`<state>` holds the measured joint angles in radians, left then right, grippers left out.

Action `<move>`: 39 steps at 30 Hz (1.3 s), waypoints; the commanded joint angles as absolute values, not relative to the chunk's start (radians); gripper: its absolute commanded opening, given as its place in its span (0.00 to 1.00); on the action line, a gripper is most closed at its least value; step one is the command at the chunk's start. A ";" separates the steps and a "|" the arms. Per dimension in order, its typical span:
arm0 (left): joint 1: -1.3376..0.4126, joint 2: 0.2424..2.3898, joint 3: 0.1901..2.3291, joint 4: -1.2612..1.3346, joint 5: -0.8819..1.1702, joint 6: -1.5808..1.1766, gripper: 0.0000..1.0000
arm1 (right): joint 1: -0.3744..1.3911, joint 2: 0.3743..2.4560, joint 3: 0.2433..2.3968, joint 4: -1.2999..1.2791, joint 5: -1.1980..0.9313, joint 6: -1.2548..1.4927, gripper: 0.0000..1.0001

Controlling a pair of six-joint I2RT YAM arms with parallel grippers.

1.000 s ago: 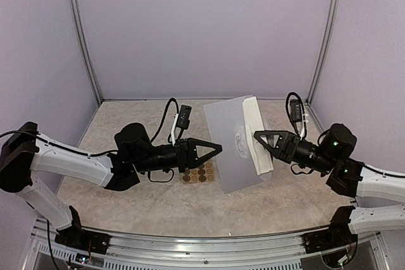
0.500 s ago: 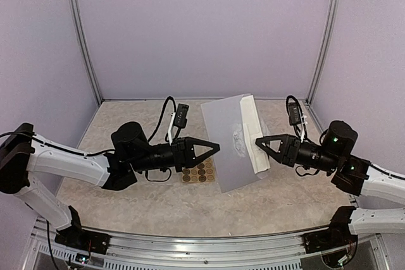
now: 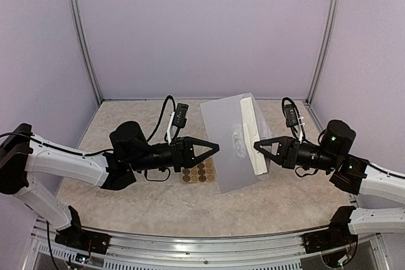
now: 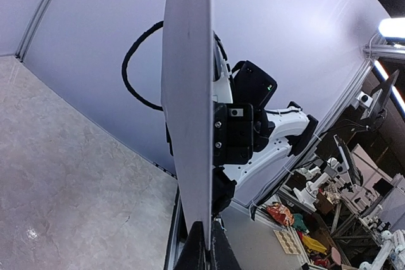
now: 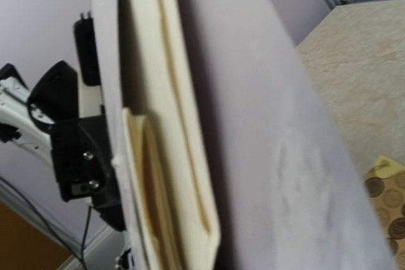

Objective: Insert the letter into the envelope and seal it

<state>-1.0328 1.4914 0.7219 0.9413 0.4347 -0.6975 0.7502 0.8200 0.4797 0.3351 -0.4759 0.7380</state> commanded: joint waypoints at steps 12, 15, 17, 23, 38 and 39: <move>-1.033 1.516 0.754 0.939 0.445 -0.675 0.05 | 0.753 0.891 0.481 0.475 -0.558 0.777 0.00; -1.034 1.520 0.756 0.953 0.443 -0.679 0.02 | 0.762 0.904 0.480 0.496 -0.546 0.782 0.00; -1.034 1.526 0.756 0.962 0.442 -0.681 0.02 | 0.770 0.913 0.473 0.525 -0.537 0.792 0.00; -1.034 1.532 0.742 1.016 0.428 -0.704 0.01 | 0.788 0.937 0.463 0.583 -0.513 0.808 0.00; -1.038 1.523 0.717 1.063 0.392 -0.721 0.00 | 0.818 0.962 0.468 0.611 -0.503 0.817 0.00; -1.038 1.526 0.719 1.063 0.393 -0.721 0.00 | 0.820 0.965 0.469 0.617 -0.503 0.818 0.00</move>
